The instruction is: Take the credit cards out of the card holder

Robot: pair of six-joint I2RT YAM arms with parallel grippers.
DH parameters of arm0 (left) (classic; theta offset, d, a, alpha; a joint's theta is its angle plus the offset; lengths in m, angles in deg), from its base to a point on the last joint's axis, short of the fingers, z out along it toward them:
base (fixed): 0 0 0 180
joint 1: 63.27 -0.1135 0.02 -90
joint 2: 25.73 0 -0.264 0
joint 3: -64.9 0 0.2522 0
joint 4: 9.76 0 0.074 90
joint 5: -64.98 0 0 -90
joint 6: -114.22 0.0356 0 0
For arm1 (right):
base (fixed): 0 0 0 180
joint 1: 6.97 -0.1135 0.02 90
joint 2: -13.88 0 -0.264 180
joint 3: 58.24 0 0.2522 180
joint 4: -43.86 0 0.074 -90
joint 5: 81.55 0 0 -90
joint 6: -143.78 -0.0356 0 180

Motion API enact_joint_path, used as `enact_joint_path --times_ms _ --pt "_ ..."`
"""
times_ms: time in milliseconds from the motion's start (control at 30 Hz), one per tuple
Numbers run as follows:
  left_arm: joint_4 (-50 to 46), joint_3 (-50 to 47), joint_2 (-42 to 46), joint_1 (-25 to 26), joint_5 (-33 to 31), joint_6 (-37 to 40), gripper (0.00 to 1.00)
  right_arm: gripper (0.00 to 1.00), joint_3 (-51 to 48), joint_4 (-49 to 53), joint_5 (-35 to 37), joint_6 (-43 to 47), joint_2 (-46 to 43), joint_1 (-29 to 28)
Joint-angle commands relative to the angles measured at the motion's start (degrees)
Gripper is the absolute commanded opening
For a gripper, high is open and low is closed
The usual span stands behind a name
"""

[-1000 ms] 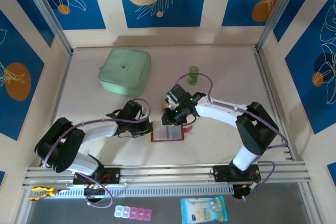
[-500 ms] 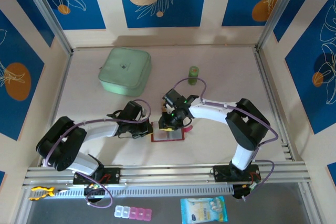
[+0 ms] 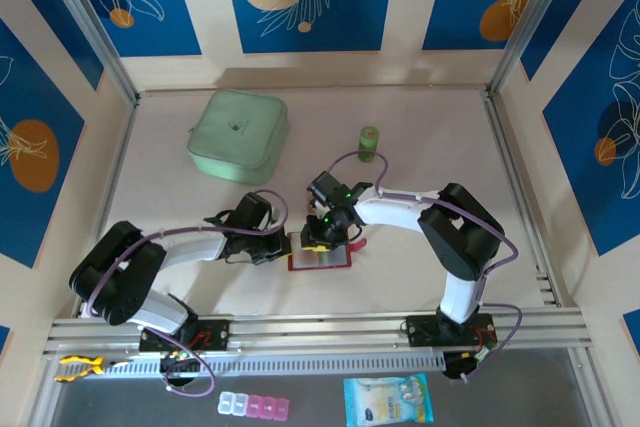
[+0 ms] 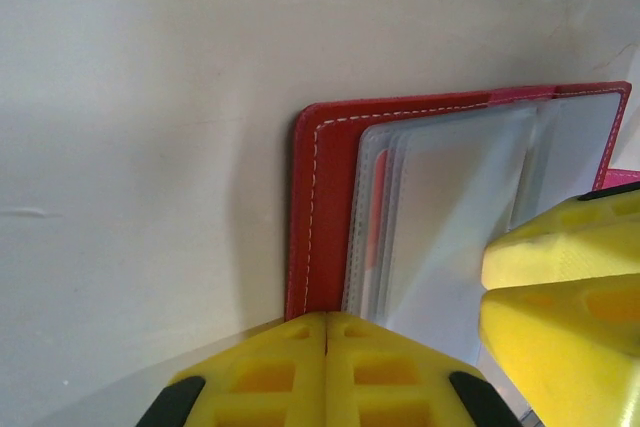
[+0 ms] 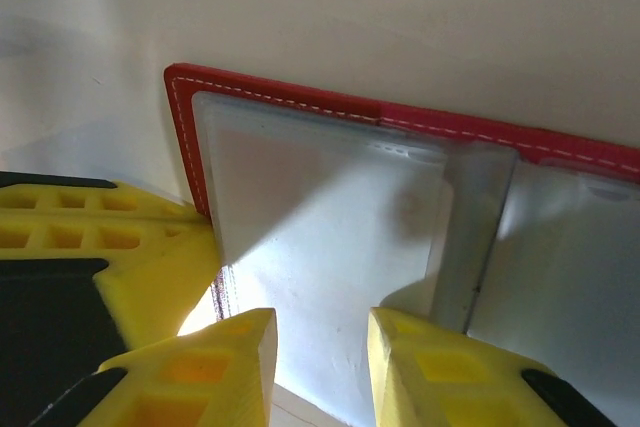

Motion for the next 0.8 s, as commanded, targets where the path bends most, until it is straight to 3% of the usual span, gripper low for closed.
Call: enact_joint_path --times_ms 0,233,767 --pt "-2.4 -0.3 -0.9 0.4 -0.9 0.9 0.04 0.31 1.8 2.7 0.5 0.3 0.7 -0.5" --pt "-3.2 0.2 -0.9 0.5 -1.0 1.5 0.04 0.31 0.6 5.5 4.4 0.7 -1.5 -0.1" --pt "-7.7 3.6 -0.3 0.3 -2.1 3.8 0.04 0.29 -3.0 2.4 0.8 3.6 -3.3 1.4"
